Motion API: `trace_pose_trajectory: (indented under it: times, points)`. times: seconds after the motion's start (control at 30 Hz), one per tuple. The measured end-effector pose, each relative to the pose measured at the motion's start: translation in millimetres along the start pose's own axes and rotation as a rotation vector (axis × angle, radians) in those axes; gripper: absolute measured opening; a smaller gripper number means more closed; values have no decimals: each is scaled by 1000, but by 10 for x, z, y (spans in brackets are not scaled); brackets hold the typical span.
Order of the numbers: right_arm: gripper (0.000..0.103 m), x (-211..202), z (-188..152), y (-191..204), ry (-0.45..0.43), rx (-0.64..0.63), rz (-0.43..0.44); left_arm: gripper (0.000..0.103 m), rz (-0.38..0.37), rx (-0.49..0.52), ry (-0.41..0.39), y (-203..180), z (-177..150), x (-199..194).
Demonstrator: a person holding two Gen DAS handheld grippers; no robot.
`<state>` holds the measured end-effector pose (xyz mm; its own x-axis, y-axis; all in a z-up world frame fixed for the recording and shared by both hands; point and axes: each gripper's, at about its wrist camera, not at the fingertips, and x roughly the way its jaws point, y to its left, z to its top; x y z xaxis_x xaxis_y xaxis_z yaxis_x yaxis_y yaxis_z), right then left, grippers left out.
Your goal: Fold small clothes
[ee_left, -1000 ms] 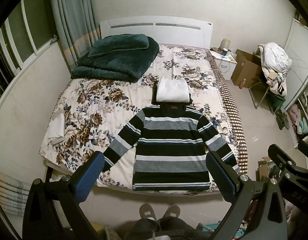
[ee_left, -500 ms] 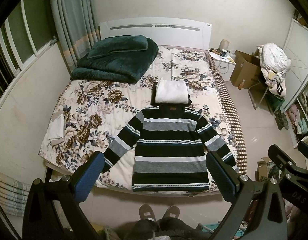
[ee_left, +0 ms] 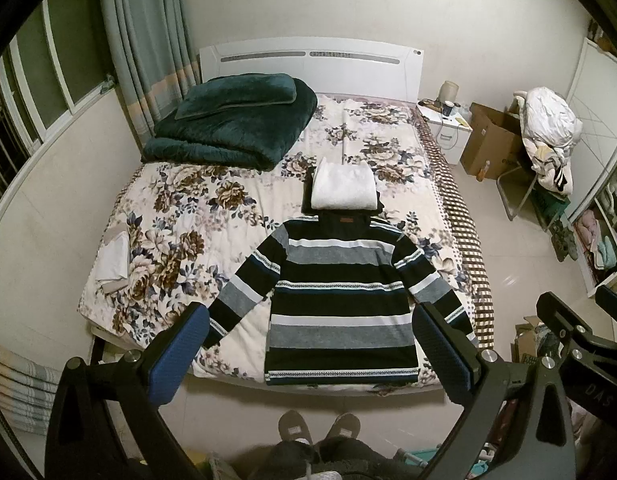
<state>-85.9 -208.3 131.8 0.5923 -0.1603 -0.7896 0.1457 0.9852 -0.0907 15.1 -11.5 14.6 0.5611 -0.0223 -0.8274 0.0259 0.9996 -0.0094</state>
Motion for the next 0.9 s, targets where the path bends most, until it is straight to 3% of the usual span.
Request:
trace_pose_trajectory:
  times: [0.43,0.57,0.67,0.77,0.9]
  points:
    - [103,20,46,52,4,3,3,103,7,1,-7,-7,-5,-1]
    - [103,86,135,141,14,16,6,103,46,3,-41,-25,280,-4]
    - [103,249,282,261,38,60,16,103,107,11,-107,-3,471,252]
    - [103,838,155,100,73,149,15,103,151,38,-127,-11,580,609]
    - [103,1654,-58,-328,151,309,-32,103,153,44,-88,87,556,1355]
